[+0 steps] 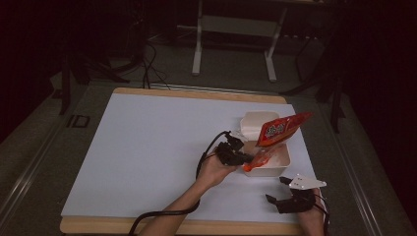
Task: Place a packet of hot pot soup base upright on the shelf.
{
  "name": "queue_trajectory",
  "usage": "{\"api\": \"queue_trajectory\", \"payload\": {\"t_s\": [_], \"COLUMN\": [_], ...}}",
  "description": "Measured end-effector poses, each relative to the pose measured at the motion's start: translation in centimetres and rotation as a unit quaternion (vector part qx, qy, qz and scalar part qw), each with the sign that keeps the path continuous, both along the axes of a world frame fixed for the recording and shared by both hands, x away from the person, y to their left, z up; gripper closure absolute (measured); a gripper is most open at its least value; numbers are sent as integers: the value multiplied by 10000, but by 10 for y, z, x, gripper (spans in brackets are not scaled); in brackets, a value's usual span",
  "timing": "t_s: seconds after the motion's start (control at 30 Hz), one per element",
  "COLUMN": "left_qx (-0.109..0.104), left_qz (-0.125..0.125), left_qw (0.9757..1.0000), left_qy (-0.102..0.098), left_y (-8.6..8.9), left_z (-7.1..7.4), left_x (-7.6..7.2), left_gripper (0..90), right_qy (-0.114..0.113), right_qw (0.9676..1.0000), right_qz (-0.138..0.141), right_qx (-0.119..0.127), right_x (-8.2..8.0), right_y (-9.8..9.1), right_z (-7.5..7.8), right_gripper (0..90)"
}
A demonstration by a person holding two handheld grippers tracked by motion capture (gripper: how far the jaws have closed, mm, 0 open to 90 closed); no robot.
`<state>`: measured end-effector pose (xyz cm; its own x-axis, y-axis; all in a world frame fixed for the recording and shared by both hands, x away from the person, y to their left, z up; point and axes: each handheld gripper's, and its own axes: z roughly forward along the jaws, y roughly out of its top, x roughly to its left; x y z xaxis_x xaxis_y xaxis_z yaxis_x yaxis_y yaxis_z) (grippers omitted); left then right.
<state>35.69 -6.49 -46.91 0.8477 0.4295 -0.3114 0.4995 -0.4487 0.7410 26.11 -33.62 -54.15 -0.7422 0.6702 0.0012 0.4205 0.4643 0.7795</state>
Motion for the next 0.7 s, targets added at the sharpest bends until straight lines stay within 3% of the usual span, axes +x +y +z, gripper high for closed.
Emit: {"api": "queue_trajectory", "payload": {"t_s": [0.1,0.2,0.27,0.3,0.33,0.37,0.4,0.47,0.53,0.7], "left_qx": [-44,-91,-138,-43,234,386,397,487,315,60], "left_qz": [28,66,42,96,278,271,206,211,220,228], "left_qw": [10000,9999,9994,9989,9971,9964,9973,9969,9981,9983], "left_qy": [52,-41,-304,-452,-666,-703,-590,-578,-481,-534], "left_y": [0,1,1,0,-2,-3,-3,-4,-3,-2], "left_z": [-3,-4,-2,-1,-1,-4,-8,-15,-17,1], "left_x": [0,-2,-4,-5,-7,-6,-4,-2,0,0], "left_gripper": [900,900,882,828,740,667,667,669,667,635], "right_qy": [-7,0,-1,-2,1,4,10,20,10,18], "right_qw": [10000,10000,10000,10000,10000,10000,10000,10000,10000,10000], "right_qz": [-1,8,10,14,18,21,24,35,39,41], "right_qx": [-4,-5,-5,-4,-7,-2,-1,-12,-1,-3], "right_x": [0,0,0,0,0,0,0,1,0,0], "right_y": [0,0,0,0,0,0,0,0,0,0], "right_z": [0,0,0,0,0,0,0,0,0,0], "right_gripper": [106,106,106,106,106,106,106,106,106,106]}}
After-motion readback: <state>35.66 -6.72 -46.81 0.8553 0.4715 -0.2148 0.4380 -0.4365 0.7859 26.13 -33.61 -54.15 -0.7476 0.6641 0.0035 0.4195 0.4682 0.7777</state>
